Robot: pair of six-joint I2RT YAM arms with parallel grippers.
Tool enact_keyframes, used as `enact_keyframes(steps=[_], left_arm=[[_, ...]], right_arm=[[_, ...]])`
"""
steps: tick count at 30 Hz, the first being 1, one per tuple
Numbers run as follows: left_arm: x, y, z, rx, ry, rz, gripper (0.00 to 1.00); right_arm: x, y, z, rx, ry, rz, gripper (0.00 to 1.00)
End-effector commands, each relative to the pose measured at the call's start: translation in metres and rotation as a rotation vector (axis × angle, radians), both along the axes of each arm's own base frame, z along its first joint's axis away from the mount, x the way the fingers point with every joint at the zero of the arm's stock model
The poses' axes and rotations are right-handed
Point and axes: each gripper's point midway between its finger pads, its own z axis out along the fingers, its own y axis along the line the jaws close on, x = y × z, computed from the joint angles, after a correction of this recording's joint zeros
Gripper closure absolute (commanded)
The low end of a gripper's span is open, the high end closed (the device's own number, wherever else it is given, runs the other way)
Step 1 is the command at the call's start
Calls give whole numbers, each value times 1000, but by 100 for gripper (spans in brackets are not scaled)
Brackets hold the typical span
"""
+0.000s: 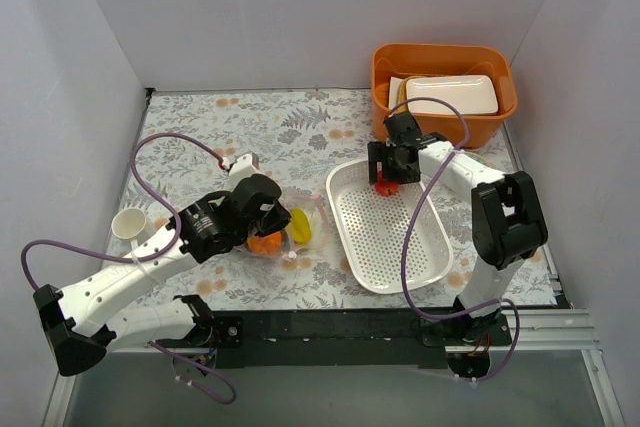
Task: Place the food in the zip-top bag and seal the zipper
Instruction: Pick up the fake fruit from the bin.
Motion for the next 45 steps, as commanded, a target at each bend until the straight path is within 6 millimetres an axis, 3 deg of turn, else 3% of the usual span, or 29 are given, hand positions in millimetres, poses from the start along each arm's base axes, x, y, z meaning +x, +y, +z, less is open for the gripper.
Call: enact_keyframes(steps=[1, 11, 19, 30, 45], left_arm=[[1, 2, 2, -8, -9, 1, 100], [1, 0, 1, -5, -9, -3, 100], [1, -1, 0, -15, -4, -5, 100], [2, -6, -2, -10, 2, -23, 100], [2, -10, -3, -15, 6, -34, 100]], right_arm=[[7, 5, 6, 13, -16, 25, 15], [-4, 7, -4, 34, 18, 38, 30], [-28, 5, -12, 67, 55, 43, 31], [-62, 9, -6, 149, 83, 86, 30], [-100, 19, 17, 240, 113, 198, 25]])
